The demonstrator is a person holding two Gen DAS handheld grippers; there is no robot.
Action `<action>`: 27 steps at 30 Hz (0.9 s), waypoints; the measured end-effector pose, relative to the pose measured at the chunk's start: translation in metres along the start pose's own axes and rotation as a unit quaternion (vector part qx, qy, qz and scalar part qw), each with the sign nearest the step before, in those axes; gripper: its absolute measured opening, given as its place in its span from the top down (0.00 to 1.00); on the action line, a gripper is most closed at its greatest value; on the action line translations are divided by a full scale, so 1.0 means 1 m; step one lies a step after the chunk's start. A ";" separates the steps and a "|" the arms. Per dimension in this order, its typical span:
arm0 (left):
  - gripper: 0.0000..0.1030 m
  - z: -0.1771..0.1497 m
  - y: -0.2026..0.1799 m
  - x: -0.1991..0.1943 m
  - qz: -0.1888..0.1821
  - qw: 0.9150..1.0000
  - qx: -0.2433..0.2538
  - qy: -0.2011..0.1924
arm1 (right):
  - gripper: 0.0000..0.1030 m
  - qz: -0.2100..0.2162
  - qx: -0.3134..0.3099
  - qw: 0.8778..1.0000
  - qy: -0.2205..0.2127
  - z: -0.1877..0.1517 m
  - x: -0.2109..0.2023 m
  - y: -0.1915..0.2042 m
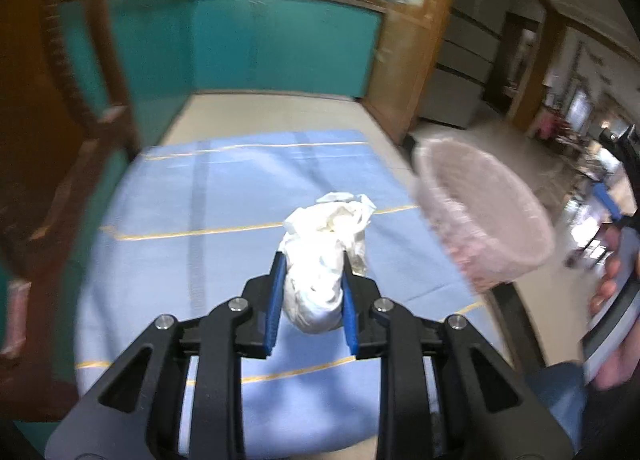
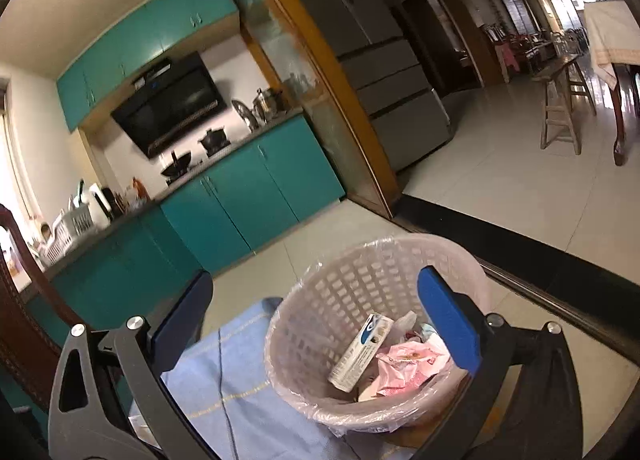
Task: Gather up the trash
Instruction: 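Drop the white tissue into the basket with the left tool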
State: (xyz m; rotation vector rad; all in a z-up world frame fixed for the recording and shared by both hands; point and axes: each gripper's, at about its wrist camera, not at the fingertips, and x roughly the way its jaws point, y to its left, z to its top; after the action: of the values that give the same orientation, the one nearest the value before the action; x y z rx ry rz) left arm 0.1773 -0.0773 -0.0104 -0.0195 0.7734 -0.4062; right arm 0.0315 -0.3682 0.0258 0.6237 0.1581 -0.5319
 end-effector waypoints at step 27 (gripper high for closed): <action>0.03 -0.010 0.056 -0.016 0.161 0.986 -0.032 0.011 | 0.03 0.075 -0.191 0.957 0.205 -0.088 0.033 0.105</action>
State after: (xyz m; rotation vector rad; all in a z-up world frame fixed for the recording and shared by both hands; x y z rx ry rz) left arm 0.1800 -0.0182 -0.0159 0.0498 0.7950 -0.0739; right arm 0.1154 -0.2581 -0.0013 0.3557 0.5875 -0.2082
